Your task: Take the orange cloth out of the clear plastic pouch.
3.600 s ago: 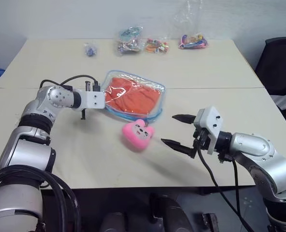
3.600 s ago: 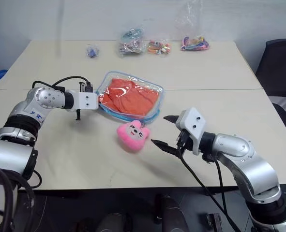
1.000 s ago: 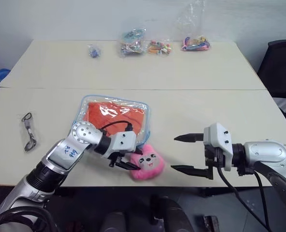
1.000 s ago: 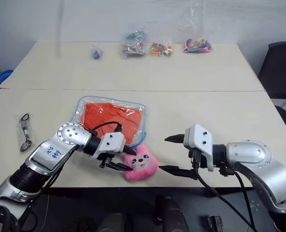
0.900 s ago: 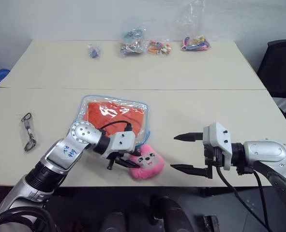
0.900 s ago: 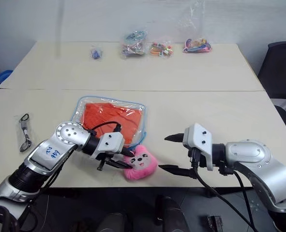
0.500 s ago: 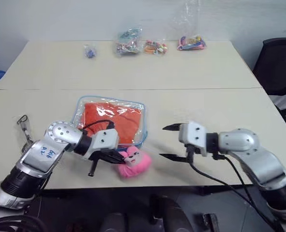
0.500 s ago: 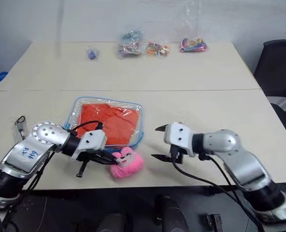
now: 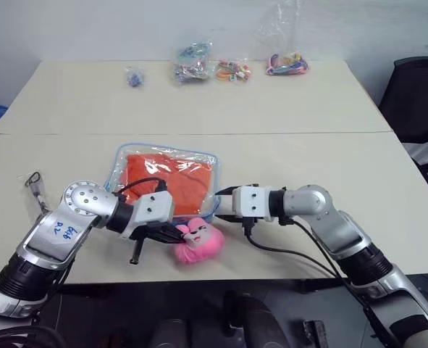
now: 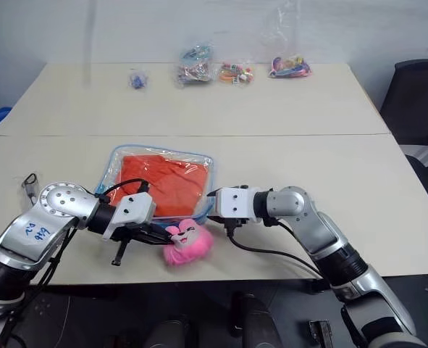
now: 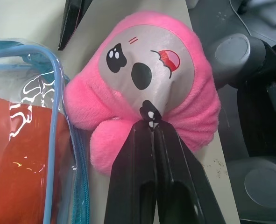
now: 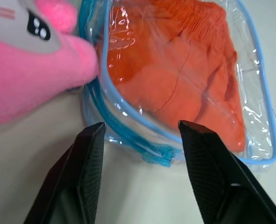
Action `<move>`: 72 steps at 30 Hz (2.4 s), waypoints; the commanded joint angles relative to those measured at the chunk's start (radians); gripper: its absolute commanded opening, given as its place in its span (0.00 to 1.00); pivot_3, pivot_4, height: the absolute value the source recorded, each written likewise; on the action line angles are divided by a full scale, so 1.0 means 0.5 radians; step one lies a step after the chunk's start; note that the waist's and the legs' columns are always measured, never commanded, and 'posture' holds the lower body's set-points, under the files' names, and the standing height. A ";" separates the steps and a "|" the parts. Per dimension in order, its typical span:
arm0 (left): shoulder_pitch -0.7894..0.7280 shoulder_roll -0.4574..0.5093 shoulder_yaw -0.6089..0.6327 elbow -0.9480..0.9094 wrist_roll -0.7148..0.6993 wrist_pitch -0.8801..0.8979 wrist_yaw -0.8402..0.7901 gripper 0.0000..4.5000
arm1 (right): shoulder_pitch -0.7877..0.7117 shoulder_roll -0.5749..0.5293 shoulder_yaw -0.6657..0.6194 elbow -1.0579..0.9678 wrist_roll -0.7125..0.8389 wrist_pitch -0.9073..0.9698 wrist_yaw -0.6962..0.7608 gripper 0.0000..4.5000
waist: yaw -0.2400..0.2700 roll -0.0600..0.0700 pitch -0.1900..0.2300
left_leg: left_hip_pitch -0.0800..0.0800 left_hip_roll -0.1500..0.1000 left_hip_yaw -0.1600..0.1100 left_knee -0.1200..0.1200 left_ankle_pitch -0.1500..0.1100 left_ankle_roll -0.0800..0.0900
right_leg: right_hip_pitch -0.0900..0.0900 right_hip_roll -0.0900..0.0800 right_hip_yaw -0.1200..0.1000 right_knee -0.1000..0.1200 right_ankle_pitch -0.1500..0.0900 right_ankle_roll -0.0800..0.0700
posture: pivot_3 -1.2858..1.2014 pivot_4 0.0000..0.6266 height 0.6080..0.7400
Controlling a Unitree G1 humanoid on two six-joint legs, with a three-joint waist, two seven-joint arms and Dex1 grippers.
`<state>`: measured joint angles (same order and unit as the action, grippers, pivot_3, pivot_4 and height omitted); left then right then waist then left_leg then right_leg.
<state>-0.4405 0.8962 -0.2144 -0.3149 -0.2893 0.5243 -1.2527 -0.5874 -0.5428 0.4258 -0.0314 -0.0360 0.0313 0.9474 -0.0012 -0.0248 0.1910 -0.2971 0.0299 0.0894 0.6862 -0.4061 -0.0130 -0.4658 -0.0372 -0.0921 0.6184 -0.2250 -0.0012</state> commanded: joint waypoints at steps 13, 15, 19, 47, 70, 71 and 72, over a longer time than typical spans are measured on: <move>0.012 0.006 0.043 -0.074 -0.020 -0.015 0.040 0.00 | -0.112 0.172 0.002 0.164 -0.086 -0.216 0.043 0.32 | -0.004 0.000 0.000 | 0.000 0.000 0.000 0.000 0.000 0.000 | -0.001 -0.001 0.000 0.002 -0.001 -0.001 | 0.52 0.24 1.00; 0.013 0.004 0.040 -0.068 -0.016 -0.021 0.046 0.00 | -0.125 0.181 -0.004 0.190 -0.086 -0.238 0.058 0.17 | -0.004 0.000 0.000 | 0.000 0.000 0.000 0.000 0.000 0.000 | -0.001 -0.001 0.000 0.002 -0.001 -0.001 | 0.52 0.24 1.00; 0.052 0.015 0.070 -0.061 -0.021 -0.010 0.071 0.00 | -0.143 0.162 -0.029 0.230 -0.101 -0.300 0.080 0.01 | -0.007 0.000 0.000 | 0.000 0.000 0.001 0.000 0.000 0.000 | -0.001 -0.001 0.000 0.002 -0.001 -0.001 | 0.52 0.24 1.00; 0.639 0.461 1.091 0.794 -0.036 -0.365 0.140 0.00 | 0.117 -0.512 -0.323 0.106 0.130 -0.769 0.421 0.01 | -0.003 0.000 0.000 | -0.005 -0.002 0.010 0.000 -0.002 0.002 | -0.028 -0.007 0.001 0.006 -0.003 -0.006 | 0.52 0.24 1.00; 0.805 0.327 1.571 0.551 -0.456 0.236 0.331 0.75 | 0.414 -0.517 -0.644 -0.495 0.533 0.074 0.293 0.99 | -0.001 0.000 0.000 | -0.003 -0.001 0.011 0.000 -0.002 0.001 | -0.029 -0.008 0.003 0.008 -0.003 -0.005 | 0.52 0.24 1.00; 0.767 0.363 1.615 0.565 -0.505 0.309 0.316 0.75 | 0.429 -0.514 -0.671 -0.550 0.586 0.155 0.276 0.99 | 0.001 -0.001 0.000 | -0.003 -0.001 0.011 0.000 -0.002 0.001 | -0.029 -0.008 0.002 0.008 -0.003 -0.005 | 0.52 0.24 1.00; 0.745 0.400 1.641 0.566 -0.530 0.330 0.281 0.75 | 0.445 -0.510 -0.699 -0.604 0.638 0.235 0.257 0.99 | 0.000 -0.001 0.000 | -0.003 -0.001 0.010 0.000 -0.002 0.001 | -0.028 -0.008 0.002 0.008 -0.003 -0.005 | 0.52 0.24 1.00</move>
<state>-0.0488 1.0629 0.5452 -0.0215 -0.5078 0.6562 -1.0944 -0.3701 -0.7996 0.1229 -0.2683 0.2247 0.0918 1.0955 -0.0012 -0.0253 0.1910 -0.2984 0.0291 0.0942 0.6861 -0.4070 -0.0126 -0.4798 -0.0411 -0.0911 0.6222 -0.2265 -0.0039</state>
